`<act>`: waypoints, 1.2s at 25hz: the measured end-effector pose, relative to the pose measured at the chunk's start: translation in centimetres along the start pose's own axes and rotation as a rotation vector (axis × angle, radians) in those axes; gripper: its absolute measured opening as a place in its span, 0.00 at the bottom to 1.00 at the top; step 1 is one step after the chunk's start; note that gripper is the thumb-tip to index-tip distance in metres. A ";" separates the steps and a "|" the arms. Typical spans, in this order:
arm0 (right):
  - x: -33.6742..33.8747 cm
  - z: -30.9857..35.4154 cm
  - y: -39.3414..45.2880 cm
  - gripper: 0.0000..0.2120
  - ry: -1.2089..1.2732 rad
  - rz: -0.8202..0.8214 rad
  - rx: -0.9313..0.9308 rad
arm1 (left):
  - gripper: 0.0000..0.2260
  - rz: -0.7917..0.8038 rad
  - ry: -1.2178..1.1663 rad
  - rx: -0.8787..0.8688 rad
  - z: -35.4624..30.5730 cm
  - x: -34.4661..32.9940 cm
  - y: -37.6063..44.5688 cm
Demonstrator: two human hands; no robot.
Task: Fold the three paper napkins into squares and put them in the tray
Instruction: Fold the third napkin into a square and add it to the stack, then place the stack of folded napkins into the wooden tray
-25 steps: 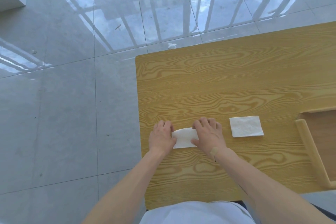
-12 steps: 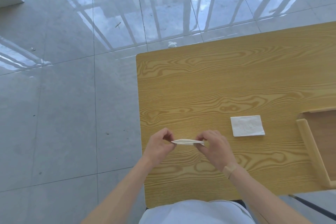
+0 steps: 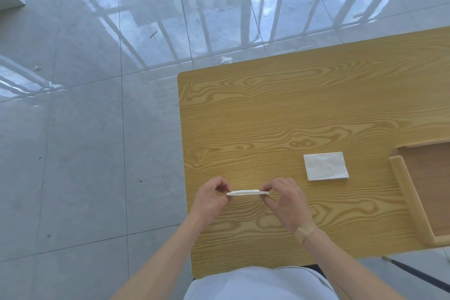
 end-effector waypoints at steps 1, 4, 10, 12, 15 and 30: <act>0.0 -0.3 0.0 0.06 0.002 0.002 -0.020 | 0.09 0.001 -0.005 0.000 0.1 0.0 0.0; -0.6 -1.8 -0.2 0.04 0.016 0.068 -0.124 | 0.07 0.019 -0.010 0.019 0.6 -0.2 0.1; 0.6 -5.6 -2.0 0.03 0.325 0.051 -0.405 | 0.07 0.078 -0.100 0.076 0.0 -1.8 -0.4; 1.5 -6.5 -2.5 0.03 0.372 0.058 -0.433 | 0.08 0.093 -0.140 0.086 -0.7 -2.9 -0.6; 3.4 -8.1 -2.8 0.02 0.436 0.059 -0.457 | 0.08 0.084 -0.229 0.110 -2.1 -5.2 -0.8; 13.6 -16.9 -0.4 0.03 0.512 0.092 -0.474 | 0.01 -0.035 -0.323 0.225 -10.9 -15.3 0.8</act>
Point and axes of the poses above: each hand's wrist, its own y-axis towards the middle knuckle, its own x-axis out of the back of the hand, z = x × y, the point moved 9 cm from there along y, towards the middle knuckle, and after that the axes turned 4 degrees about y, right-handed, at the moved point
